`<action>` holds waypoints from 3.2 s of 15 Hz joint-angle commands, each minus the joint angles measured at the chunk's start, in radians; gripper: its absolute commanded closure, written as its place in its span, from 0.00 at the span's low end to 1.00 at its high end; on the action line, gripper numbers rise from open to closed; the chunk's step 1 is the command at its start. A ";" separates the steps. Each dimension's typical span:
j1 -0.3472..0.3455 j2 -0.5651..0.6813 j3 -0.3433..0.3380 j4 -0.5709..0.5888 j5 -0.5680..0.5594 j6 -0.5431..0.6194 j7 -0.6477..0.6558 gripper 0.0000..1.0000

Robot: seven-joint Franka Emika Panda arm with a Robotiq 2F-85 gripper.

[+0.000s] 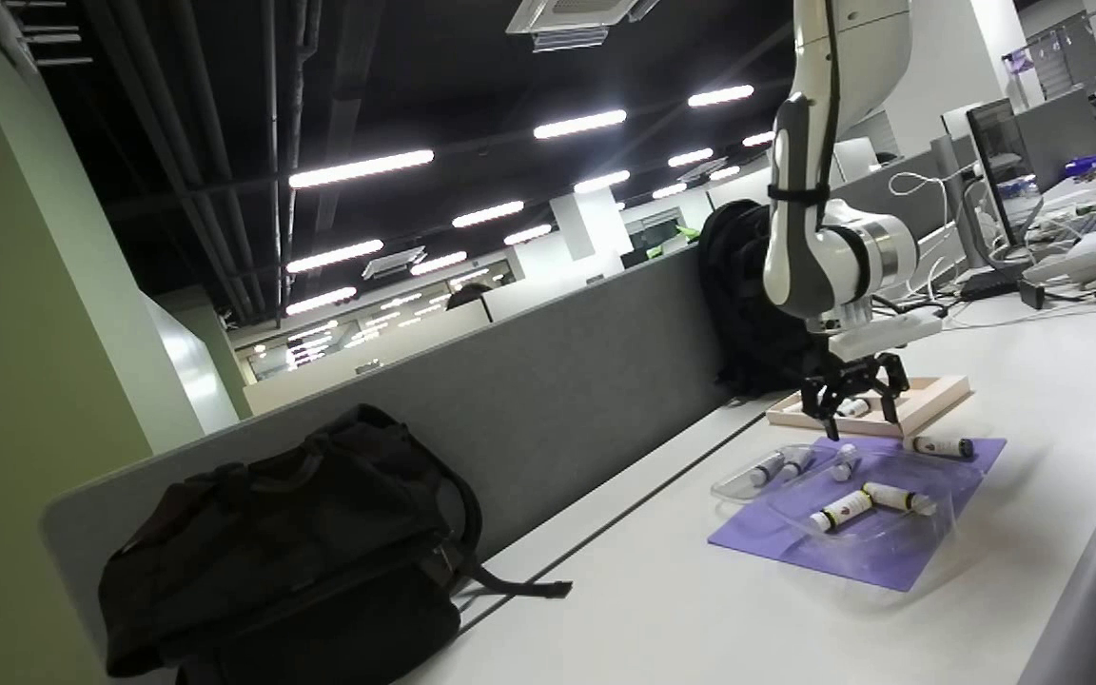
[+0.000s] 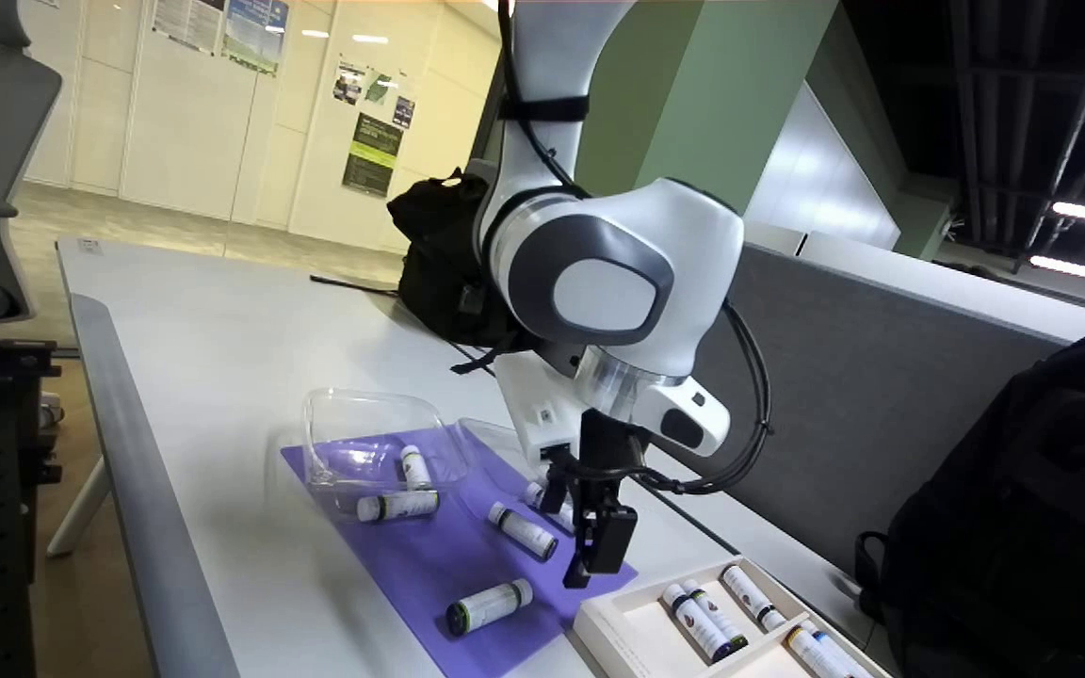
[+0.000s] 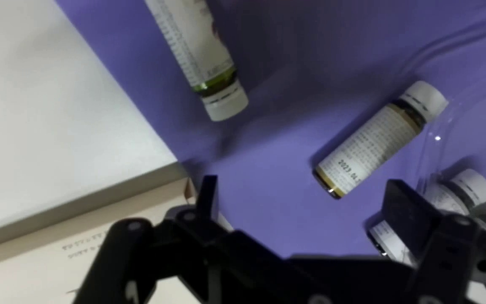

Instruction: Remove one bottle from the clear box and put back two more

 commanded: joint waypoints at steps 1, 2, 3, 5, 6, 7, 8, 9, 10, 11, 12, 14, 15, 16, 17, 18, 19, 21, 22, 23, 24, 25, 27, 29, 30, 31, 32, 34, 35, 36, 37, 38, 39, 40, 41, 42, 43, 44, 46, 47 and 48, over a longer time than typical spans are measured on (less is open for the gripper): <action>0.021 -0.012 0.015 -0.001 0.091 -0.008 0.137 0.00; 0.011 -0.016 0.034 -0.001 0.127 -0.005 0.152 0.00; -0.001 -0.020 0.057 -0.003 0.166 0.006 0.163 0.00; 0.012 -0.002 0.040 0.002 0.140 0.004 0.116 0.00; 0.012 -0.003 0.046 0.002 0.149 0.006 0.123 0.00; 0.012 -0.003 0.048 0.002 0.152 0.007 0.129 0.00; 0.011 -0.003 0.048 0.002 0.154 0.007 0.132 0.00; 0.010 -0.003 0.048 0.002 0.155 0.007 0.133 0.00; 0.009 -0.003 0.048 0.002 0.156 0.007 0.134 0.00; -0.014 0.000 0.070 0.006 0.178 0.013 0.128 0.00; -0.033 0.001 0.089 0.005 0.202 0.026 0.128 0.00; -0.094 -0.006 0.150 -0.001 0.275 0.061 0.110 0.00; -0.147 -0.010 0.203 -0.001 0.329 0.067 0.096 0.00; -0.192 -0.009 0.249 0.001 0.383 0.083 0.089 0.00; -0.221 -0.006 0.277 0.003 0.421 0.083 0.085 0.00; -0.237 0.003 0.290 0.005 0.449 0.096 0.086 0.00; -0.240 0.009 0.285 0.006 0.459 0.093 0.097 0.00; -0.219 0.021 0.233 0.016 0.458 0.061 0.146 0.00; -0.212 0.029 0.214 0.020 0.460 0.058 0.160 0.00; -0.209 0.039 0.200 0.028 0.461 0.059 0.172 0.00; -0.203 0.050 0.184 0.037 0.457 0.049 0.187 0.00; -0.198 0.060 0.171 0.045 0.455 0.048 0.199 0.00; -0.185 0.079 0.152 0.062 0.452 0.040 0.219 0.00; -0.178 0.093 0.146 0.078 0.453 0.035 0.227 0.00; -0.172 0.099 0.143 0.086 0.452 0.031 0.233 0.00; -0.166 0.103 0.141 0.093 0.451 0.028 0.240 0.00; -0.154 0.107 0.136 0.099 0.449 0.026 0.249 0.00; -0.132 0.106 0.122 0.105 0.442 0.012 0.265 0.00; -0.119 0.105 0.114 0.109 0.436 -0.007 0.274 0.00; -0.105 0.105 0.104 0.113 0.430 -0.028 0.284 0.00; -0.069 0.102 0.075 0.121 0.455 -0.062 0.271 0.00; -0.049 0.103 0.058 0.125 0.451 -0.085 0.278 0.00; -0.030 0.104 0.039 0.133 0.447 -0.107 0.282 0.00; -0.013 0.105 0.023 0.139 0.446 -0.125 0.286 0.00; 0.005 0.107 0.006 0.145 0.444 -0.144 0.291 0.00; 0.018 0.108 -0.007 0.151 0.441 -0.165 0.296 0.00; 0.031 0.109 -0.020 0.157 0.438 -0.188 0.301 0.00; 0.043 0.111 -0.031 0.162 0.436 -0.209 0.308 0.00; 0.062 0.116 -0.049 0.172 0.432 -0.245 0.316 0.00; 0.069 0.117 -0.055 0.176 0.434 -0.256 0.318 0.00; 0.073 0.119 -0.058 0.180 0.440 -0.257 0.318 0.00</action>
